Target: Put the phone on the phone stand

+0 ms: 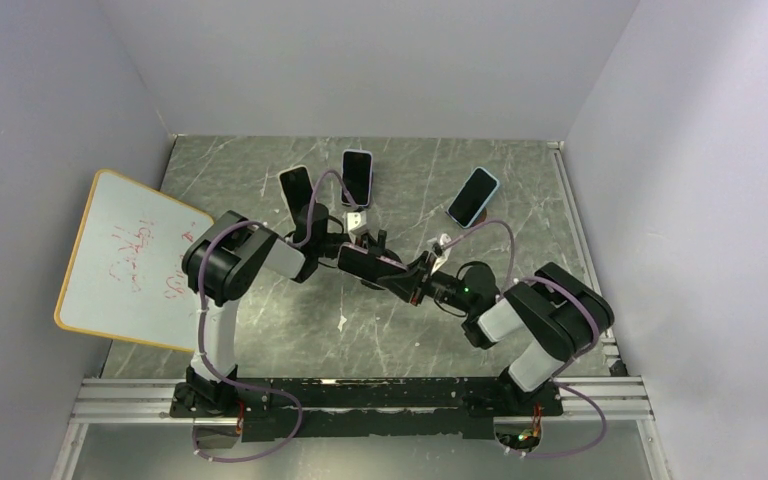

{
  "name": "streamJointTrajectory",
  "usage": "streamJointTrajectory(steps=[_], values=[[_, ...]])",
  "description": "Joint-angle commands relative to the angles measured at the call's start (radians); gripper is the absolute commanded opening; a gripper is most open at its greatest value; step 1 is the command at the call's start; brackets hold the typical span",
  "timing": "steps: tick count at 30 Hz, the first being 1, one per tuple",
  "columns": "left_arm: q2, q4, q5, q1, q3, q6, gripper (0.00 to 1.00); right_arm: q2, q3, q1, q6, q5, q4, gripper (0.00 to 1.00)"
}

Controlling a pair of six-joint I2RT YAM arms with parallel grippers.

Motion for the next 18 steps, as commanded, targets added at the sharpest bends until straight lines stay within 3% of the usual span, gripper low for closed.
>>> streamJointTrajectory(steps=[1, 7, 13, 18], values=[[0.038, -0.191, -0.054, 0.029, -0.013, -0.060, 0.05, -0.078, 0.022, -0.027, -0.080, 0.110, -0.148, 0.00], [0.038, -0.198, -0.045, 0.031, -0.003, -0.054, 0.05, -0.132, 0.097, -0.061, -0.099, 0.096, -0.301, 0.00], [0.035, -0.150, -0.035, 0.031, -0.023, -0.069, 0.05, -0.121, 0.168, -0.079, -0.096, 0.085, -0.401, 0.56], [0.023, -0.129, -0.079, 0.031, -0.038, -0.078, 0.05, -0.146, 0.211, -0.103, -0.090, 0.110, -0.435, 0.72]])
